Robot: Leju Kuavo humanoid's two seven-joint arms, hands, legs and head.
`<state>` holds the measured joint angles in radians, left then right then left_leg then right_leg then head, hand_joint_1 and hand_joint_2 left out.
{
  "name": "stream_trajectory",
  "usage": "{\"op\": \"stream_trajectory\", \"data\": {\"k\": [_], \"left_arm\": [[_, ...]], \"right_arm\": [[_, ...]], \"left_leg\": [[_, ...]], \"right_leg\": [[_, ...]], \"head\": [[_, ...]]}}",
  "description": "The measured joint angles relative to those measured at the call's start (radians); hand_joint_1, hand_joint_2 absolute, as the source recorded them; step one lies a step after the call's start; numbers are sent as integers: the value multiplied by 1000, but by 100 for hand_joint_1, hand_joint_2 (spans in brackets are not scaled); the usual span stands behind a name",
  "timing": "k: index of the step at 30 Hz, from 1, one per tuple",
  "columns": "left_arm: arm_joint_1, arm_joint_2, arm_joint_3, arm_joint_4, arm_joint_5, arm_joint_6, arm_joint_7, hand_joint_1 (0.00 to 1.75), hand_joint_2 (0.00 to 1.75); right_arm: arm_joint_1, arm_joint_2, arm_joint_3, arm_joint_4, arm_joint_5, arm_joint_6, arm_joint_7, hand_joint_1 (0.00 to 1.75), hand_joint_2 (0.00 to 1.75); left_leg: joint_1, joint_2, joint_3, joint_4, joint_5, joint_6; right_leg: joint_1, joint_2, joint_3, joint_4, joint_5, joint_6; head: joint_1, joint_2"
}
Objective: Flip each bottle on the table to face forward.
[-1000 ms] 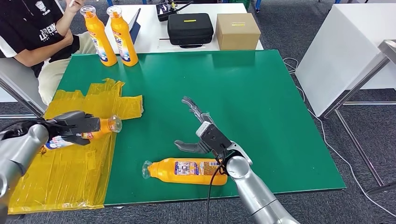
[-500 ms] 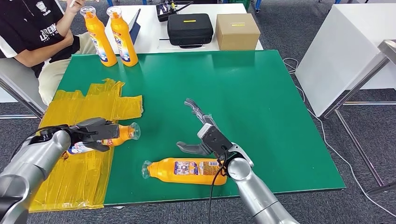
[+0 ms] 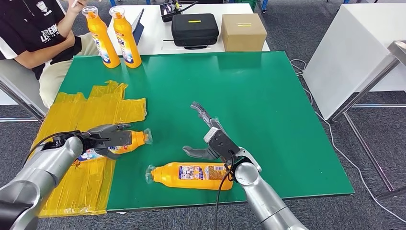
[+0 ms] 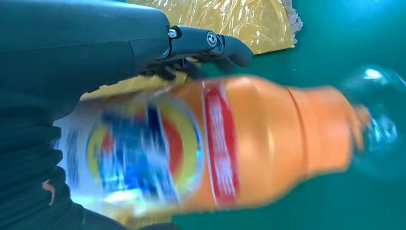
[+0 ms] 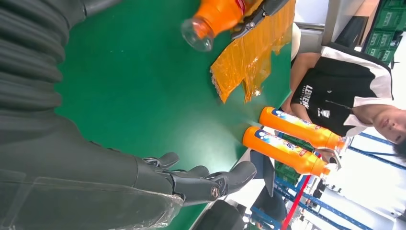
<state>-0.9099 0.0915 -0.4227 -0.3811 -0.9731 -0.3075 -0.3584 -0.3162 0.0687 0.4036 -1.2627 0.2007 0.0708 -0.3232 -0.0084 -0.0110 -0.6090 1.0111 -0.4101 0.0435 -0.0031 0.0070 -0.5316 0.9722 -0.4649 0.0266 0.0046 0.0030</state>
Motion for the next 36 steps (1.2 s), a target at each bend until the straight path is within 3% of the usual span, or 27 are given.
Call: {"op": "stream_trajectory", "data": {"k": [7, 11, 28, 36], "left_arm": [[0, -4, 0, 1, 0, 0, 1, 0, 175], [0, -4, 0, 1, -2, 4, 4, 0, 0], [-3, -4, -4, 5, -14, 30, 26, 0, 0], [-55, -4, -17, -21, -20, 85, 16, 0, 0]], "right_arm": [[0, -1, 0, 0, 0, -1, 0, 0, 175], [0, -1, 0, 0, 0, -3, 0, 0, 175], [0, -1, 0, 1, 0, -14, 0, 0, 175], [0, -1, 0, 11, 3, -22, -1, 0, 175]], "left_leg": [[0, 0, 0, 0, 0, 0], [0, 0, 0, 0, 0, 0], [0, 0, 0, 0, 0, 0], [0, 0, 0, 0, 0, 0]], "right_leg": [[0, 0, 0, 0, 0, 0], [0, 0, 0, 0, 0, 0], [0, 0, 0, 0, 0, 0], [0, 0, 0, 0, 0, 0]], "head": [[0, 0], [0, 0], [0, 0], [0, 0]]}}
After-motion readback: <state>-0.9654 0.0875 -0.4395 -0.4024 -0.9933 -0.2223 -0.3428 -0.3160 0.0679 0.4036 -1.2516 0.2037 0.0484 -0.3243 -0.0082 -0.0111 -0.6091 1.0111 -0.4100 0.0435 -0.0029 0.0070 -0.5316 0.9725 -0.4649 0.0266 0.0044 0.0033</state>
